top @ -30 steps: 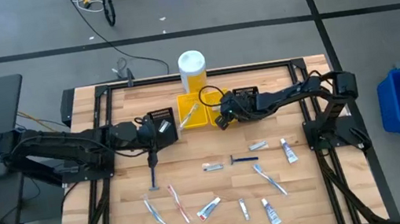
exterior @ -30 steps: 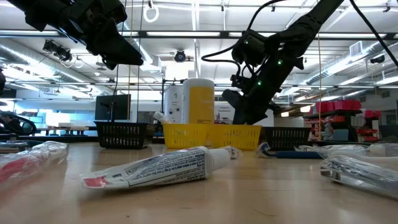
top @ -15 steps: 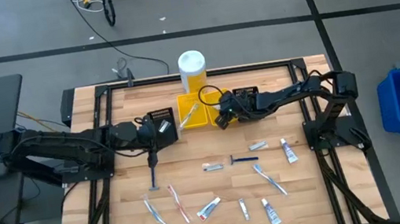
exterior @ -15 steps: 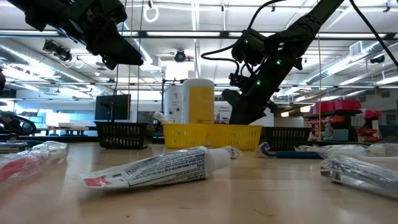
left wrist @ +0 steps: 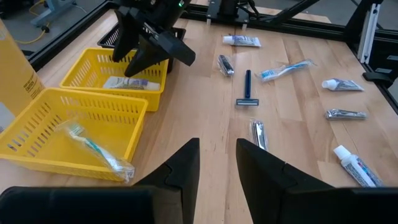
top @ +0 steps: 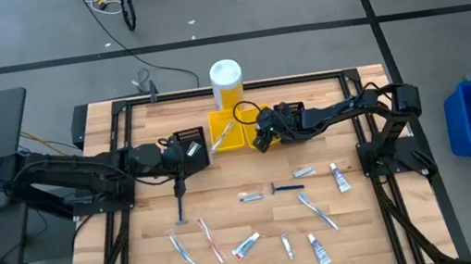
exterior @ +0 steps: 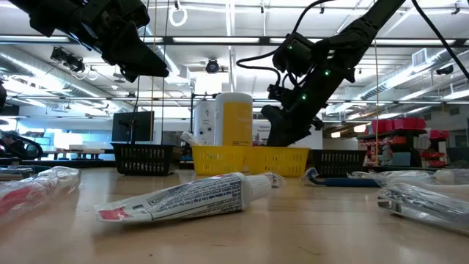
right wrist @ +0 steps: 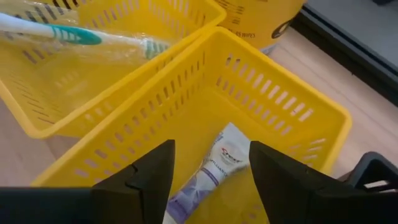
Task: Pick & Place Travel size toiletries
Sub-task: Put the blue razor into the right black bin, then put the silver nail cutter into the left black bin
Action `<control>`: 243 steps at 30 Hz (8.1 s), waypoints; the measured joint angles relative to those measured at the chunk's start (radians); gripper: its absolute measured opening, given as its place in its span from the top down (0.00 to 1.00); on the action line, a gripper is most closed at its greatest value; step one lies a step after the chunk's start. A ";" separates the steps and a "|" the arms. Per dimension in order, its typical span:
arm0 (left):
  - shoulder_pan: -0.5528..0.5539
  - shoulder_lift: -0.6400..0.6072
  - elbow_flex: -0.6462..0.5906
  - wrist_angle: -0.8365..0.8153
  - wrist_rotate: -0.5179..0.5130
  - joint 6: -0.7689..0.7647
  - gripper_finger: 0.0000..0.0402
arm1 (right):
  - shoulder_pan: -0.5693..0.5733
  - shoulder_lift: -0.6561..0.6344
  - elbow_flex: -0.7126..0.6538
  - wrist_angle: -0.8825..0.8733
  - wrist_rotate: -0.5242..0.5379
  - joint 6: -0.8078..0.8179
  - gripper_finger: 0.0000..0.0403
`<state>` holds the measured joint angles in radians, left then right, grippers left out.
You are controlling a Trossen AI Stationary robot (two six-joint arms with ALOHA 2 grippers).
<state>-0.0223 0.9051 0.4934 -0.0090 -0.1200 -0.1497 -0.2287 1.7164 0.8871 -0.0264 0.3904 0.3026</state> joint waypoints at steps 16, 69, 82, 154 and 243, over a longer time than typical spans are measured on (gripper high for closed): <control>0.000 0.000 0.000 0.000 -0.002 -0.038 0.72 | 0.049 -0.135 0.000 0.034 -0.303 -0.239 0.49; 0.000 0.000 -0.001 0.000 -0.052 -0.054 0.72 | 0.462 -0.179 -0.224 -0.130 -0.182 0.078 0.55; 0.000 0.000 -0.001 0.007 -0.079 -0.053 0.72 | 0.433 -0.081 -0.231 -0.030 -0.214 -0.010 0.59; 0.000 0.000 -0.001 0.001 -0.079 -0.079 0.72 | 0.028 -0.369 -0.059 -0.507 0.124 0.261 0.85; 0.000 0.000 -0.001 0.036 -0.110 -0.153 0.72 | 0.308 -0.299 -0.116 -0.402 -0.469 -0.311 0.42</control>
<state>-0.0219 0.9054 0.4927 0.0273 -0.2303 -0.3031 0.0790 1.4174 0.7710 -0.4280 -0.0787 -0.0083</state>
